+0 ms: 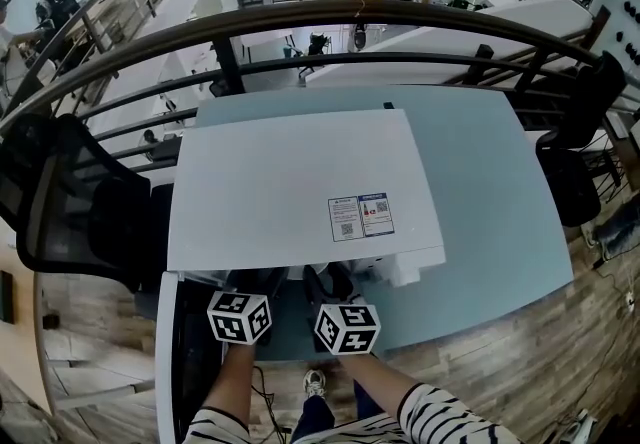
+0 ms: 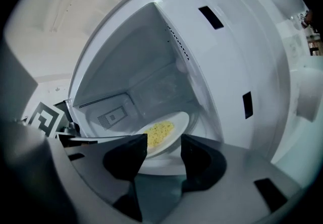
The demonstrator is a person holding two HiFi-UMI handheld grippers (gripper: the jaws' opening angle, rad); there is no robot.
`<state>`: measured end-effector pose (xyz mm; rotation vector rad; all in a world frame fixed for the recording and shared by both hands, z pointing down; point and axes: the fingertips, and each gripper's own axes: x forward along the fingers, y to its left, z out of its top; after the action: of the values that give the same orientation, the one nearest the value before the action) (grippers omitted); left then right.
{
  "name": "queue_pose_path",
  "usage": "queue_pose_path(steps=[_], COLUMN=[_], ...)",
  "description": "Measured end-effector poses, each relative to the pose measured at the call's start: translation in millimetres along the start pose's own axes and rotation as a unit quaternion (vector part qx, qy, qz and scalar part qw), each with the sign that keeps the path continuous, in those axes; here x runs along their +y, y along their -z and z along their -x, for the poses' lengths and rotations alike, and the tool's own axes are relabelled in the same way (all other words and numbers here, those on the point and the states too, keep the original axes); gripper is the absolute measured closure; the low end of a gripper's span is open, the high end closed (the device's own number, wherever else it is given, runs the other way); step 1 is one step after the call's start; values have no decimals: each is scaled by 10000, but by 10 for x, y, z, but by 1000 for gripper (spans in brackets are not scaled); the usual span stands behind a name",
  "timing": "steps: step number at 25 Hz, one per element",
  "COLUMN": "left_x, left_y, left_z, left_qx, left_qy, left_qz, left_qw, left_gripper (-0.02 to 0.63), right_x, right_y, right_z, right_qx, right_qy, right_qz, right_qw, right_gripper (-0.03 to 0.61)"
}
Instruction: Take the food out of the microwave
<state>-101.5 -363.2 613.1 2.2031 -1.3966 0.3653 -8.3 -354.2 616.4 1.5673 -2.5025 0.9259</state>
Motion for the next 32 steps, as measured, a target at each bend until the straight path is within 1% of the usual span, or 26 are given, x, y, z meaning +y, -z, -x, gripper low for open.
queue_pose_path(steps=[10, 15, 17, 20, 24, 26, 28, 32], left_x=[-174, -199, -167, -104, -96, -106, -114, -131], left_y=[202, 240, 249, 270, 322, 327, 317, 309], left_z=[289, 353, 352, 336, 274, 245, 230, 257], left_qx=[-22, -90, -149, -246, -276, -282, -304, -340], left_qy=[7, 8, -39, -75, 120, 227, 279, 286], left_qz=[222, 322, 495, 895, 1382, 1538, 1684, 1904], left_qw=[9998, 9994, 9987, 9957, 9899, 9874, 9849, 9807], left_gripper=[420, 420, 420, 420, 420, 423, 453, 471], right_x=[27, 7, -17, -56, -98, -86, -71, -65], right_y=[144, 172, 165, 156, 172, 186, 188, 183], right_z=[246, 282, 280, 251, 198, 171, 159, 186], right_qx=[164, 176, 161, 151, 182, 213, 228, 268], right_qy=[-1, 29, 39, 23, -101, -220, -282, -244], right_qz=[-136, -274, -289, -347, -776, -1001, -1124, -1114], right_qw=[9998, 9995, 9994, 9993, 9968, 9945, 9930, 9931], right_gripper=[367, 367, 377, 390, 397, 413, 433, 437])
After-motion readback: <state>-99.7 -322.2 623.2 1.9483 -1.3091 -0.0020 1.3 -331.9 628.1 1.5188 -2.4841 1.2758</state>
